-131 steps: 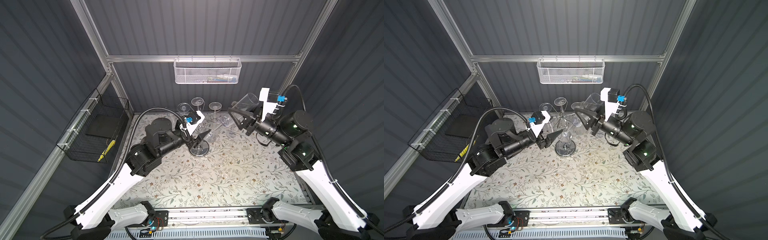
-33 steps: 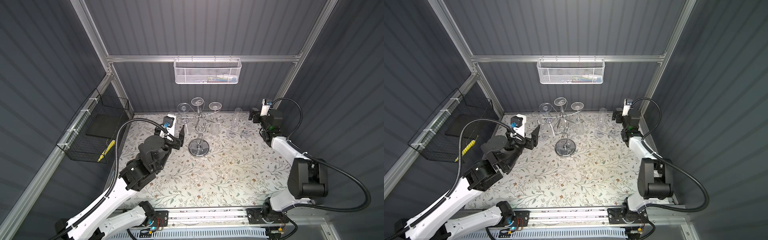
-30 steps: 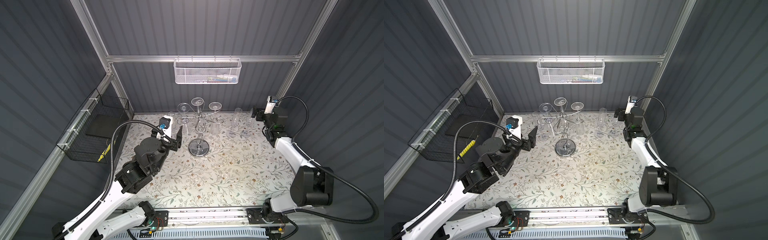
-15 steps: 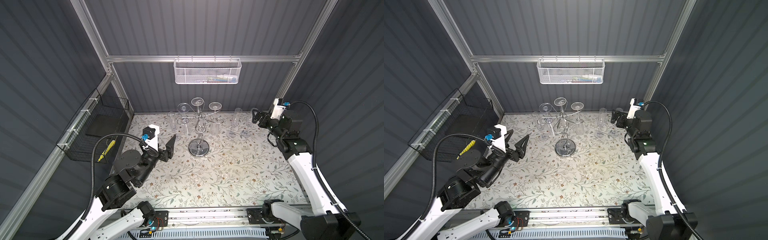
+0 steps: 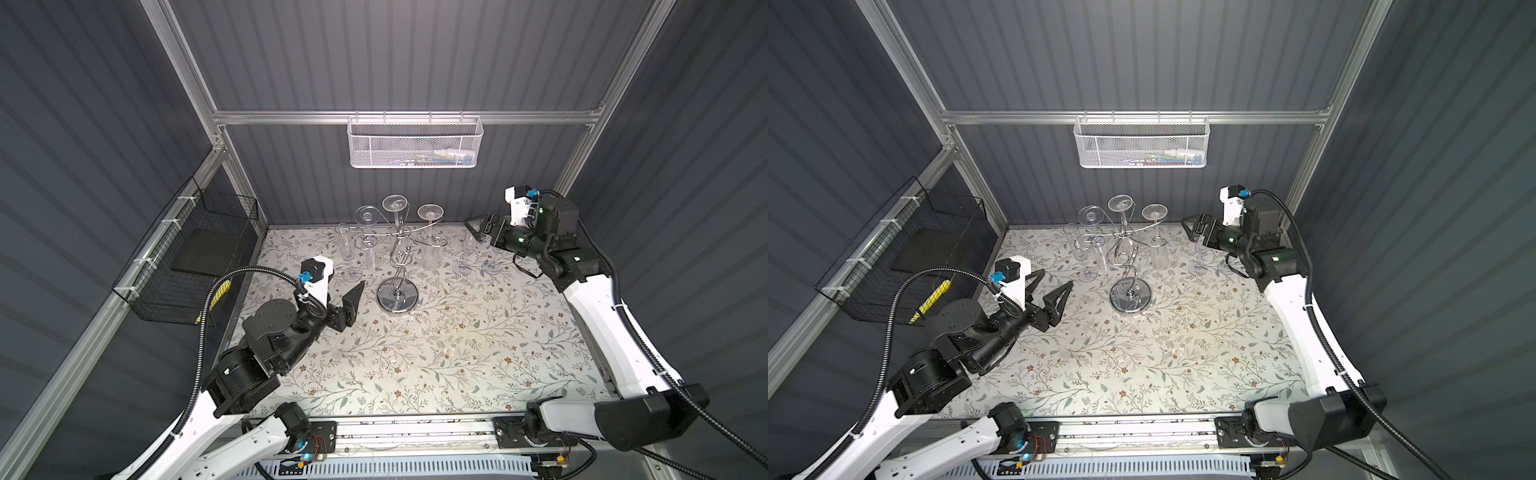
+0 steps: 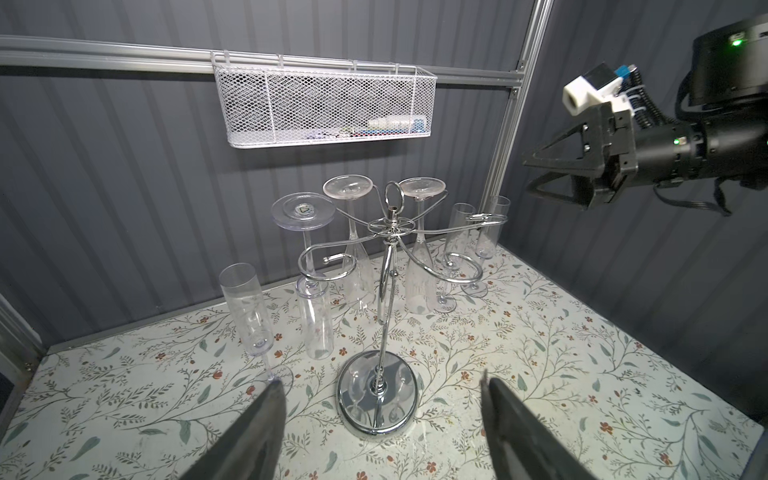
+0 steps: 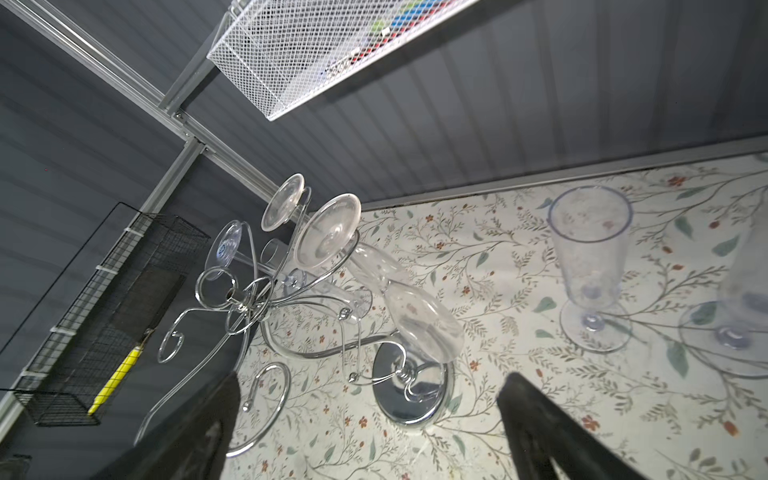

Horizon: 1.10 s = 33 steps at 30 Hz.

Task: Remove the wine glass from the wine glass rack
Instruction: 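Move the right gripper up to the next flute hanging on the rack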

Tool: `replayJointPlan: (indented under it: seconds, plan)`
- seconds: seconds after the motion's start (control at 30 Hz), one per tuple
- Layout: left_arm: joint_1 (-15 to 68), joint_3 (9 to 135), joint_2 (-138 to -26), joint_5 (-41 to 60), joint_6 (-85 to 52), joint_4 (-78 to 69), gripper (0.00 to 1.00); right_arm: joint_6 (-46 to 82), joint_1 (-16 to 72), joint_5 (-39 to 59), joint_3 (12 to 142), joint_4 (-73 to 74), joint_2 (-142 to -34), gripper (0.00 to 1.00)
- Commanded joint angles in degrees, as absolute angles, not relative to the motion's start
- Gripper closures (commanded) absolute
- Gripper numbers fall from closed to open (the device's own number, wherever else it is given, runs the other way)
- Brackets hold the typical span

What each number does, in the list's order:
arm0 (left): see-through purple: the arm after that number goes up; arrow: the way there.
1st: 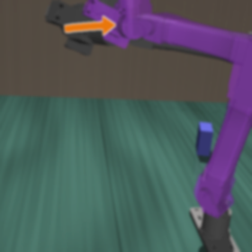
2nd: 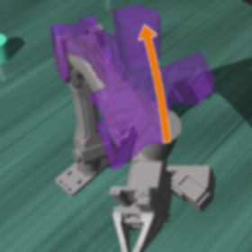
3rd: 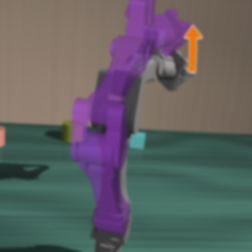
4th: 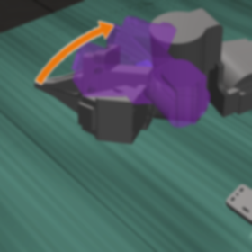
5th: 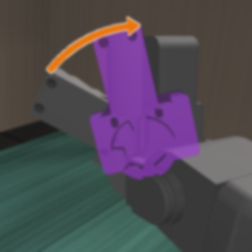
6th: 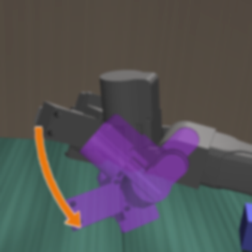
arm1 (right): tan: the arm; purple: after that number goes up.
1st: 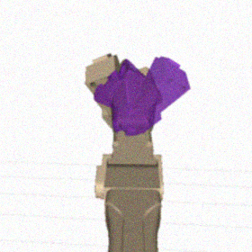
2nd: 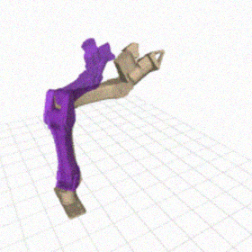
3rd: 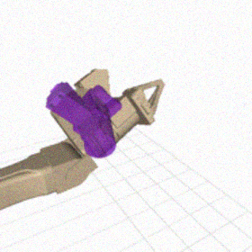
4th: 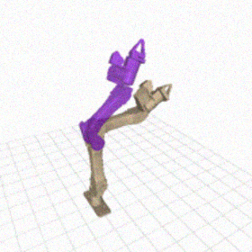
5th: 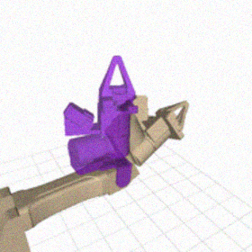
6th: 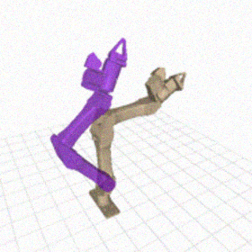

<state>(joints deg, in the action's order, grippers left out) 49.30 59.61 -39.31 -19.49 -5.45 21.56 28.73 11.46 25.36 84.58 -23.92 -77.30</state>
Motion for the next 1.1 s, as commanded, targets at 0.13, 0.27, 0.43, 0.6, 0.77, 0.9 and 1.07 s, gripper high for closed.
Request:
replayJointPlan:
  seconds: [0.13,0.27,0.43,0.6,0.77,0.9,1.07]
  plan:
    - [48.96,60.06,-38.67,-17.95,-8.84,24.20,0.24,31.53,11.51,30.75,89.44,-24.39,-81.45,0.03]
    - [49.00,59.34,-39.23,-18.37,-9.23,23.29,0.24,32.49,11.51,32.84,91.90,-24.77,-85.27,0.08]
    - [49.02,59.21,-40.37,-18.45,-10.44,22.35,0.24,32.69,11.51,34.99,97.02,-26.84,-90.28,0.14]
    - [49.00,58.88,-40.40,-17.87,-12.31,21.95,0.25,33.79,11.51,36.48,100.43,-26.76,-93.85,0.16]
    - [49.04,58.10,-39.89,-17.96,-13.82,22.26,0.25,34.99,11.29,40.73,106.16,-26.62,-98.97,0.25]
    - [49.03,58.04,-39.64,-18.05,-14.15,22.56,0.25,35.98,11.25,41.69,111.25,-27.36,-103.13,0.28]
    - [49.00,57.24,-38.78,-18.46,-14.49,22.74,0.25,36.48,11.25,41.73,116.35,-29.26,-107.60,0.30]
